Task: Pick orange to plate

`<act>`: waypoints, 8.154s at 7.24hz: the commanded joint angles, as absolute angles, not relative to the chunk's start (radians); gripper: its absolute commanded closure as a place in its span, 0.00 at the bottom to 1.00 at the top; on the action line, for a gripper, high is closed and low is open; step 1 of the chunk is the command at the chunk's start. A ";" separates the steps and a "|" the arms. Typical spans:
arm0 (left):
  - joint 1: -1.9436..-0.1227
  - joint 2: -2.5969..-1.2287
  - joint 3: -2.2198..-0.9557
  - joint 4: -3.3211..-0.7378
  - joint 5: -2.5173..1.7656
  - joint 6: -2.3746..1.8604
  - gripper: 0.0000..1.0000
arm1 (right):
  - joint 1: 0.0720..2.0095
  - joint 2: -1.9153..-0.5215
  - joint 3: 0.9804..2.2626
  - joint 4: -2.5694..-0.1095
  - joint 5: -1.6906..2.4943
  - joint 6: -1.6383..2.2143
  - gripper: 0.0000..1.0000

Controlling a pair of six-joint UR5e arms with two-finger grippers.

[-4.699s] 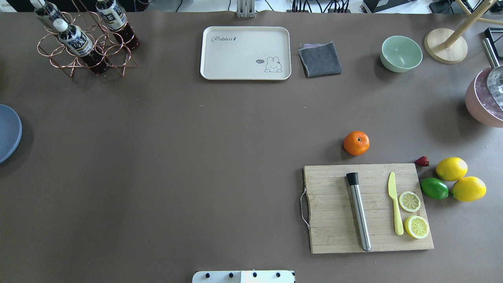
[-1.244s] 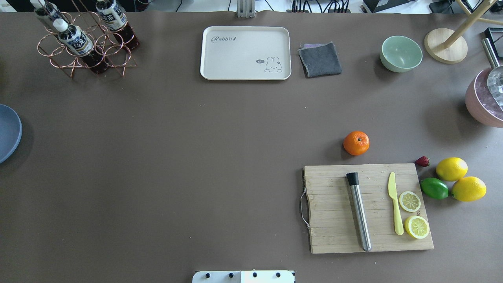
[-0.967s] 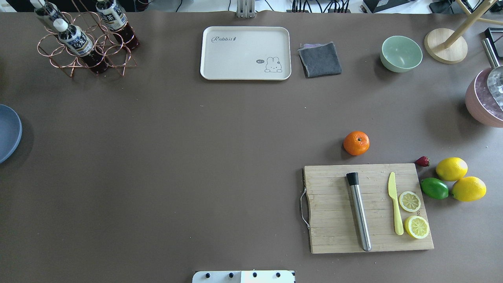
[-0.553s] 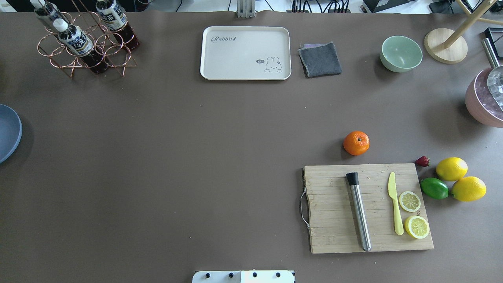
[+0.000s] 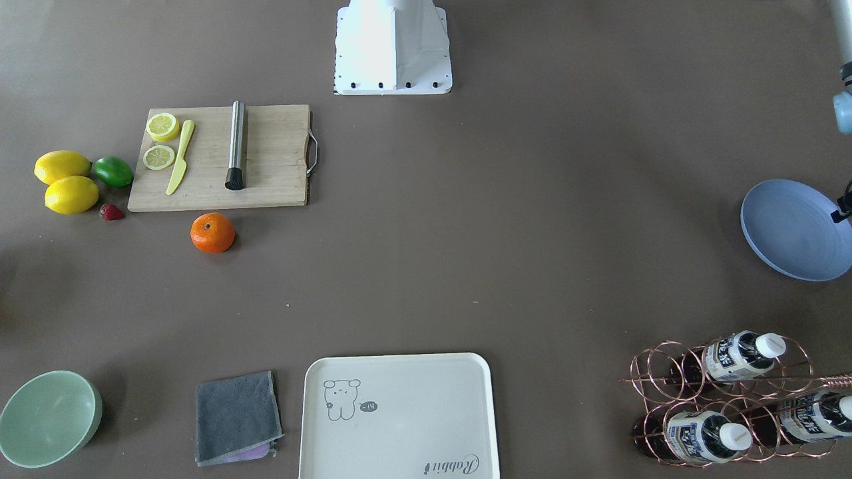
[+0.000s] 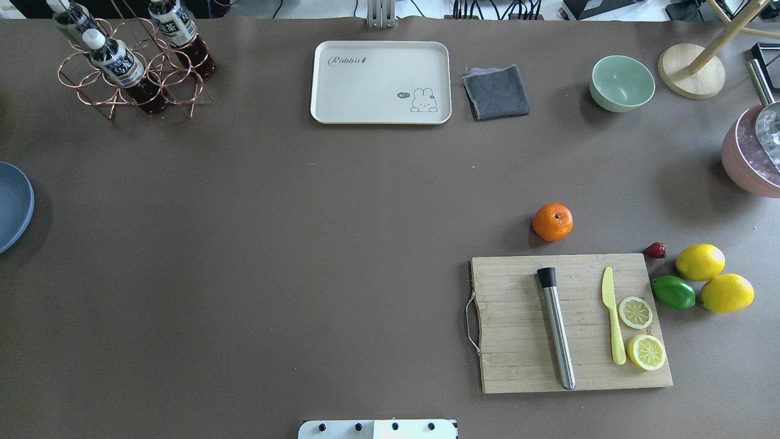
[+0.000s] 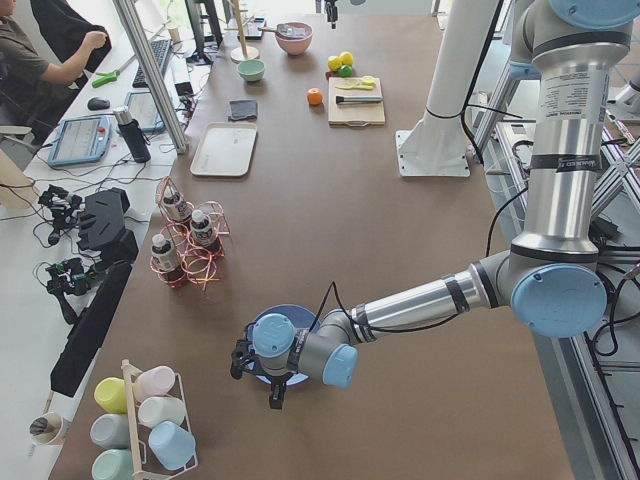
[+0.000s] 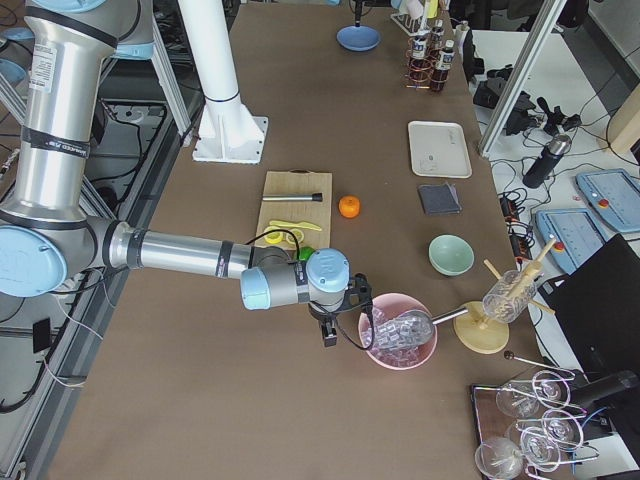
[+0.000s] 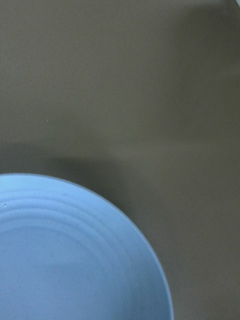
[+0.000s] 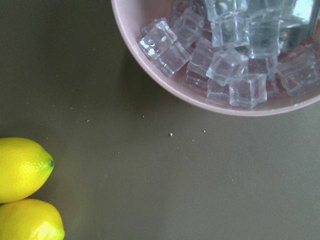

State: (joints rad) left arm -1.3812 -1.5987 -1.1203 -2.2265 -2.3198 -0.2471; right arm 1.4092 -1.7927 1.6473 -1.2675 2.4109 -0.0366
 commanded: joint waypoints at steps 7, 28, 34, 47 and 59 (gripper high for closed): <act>-1.341 -1.609 -1.086 -2.230 -2.315 -0.270 1.00 | 1.405 -1.792 1.663 -1.266 2.416 -0.035 0.01; -0.417 -2.019 -1.694 -2.114 -1.807 -1.706 1.00 | 0.761 -1.325 1.744 -1.266 2.112 0.885 0.01; -0.410 -2.031 -1.695 -2.109 -1.802 -1.701 0.04 | 0.719 -1.336 1.709 -1.266 2.065 0.887 0.05; -0.678 -1.887 -1.727 -2.111 -2.048 -1.397 0.03 | 0.390 -0.907 1.634 -1.382 1.802 1.336 1.00; -1.088 -1.640 -1.801 -2.100 -2.397 -0.866 0.03 | 0.801 -1.252 1.908 -1.474 2.136 0.975 0.00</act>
State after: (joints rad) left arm -0.9671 -1.7202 -1.8216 -2.1007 -2.2982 -1.0705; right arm 0.6901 -1.1510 1.8795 -1.4715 2.0438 1.0894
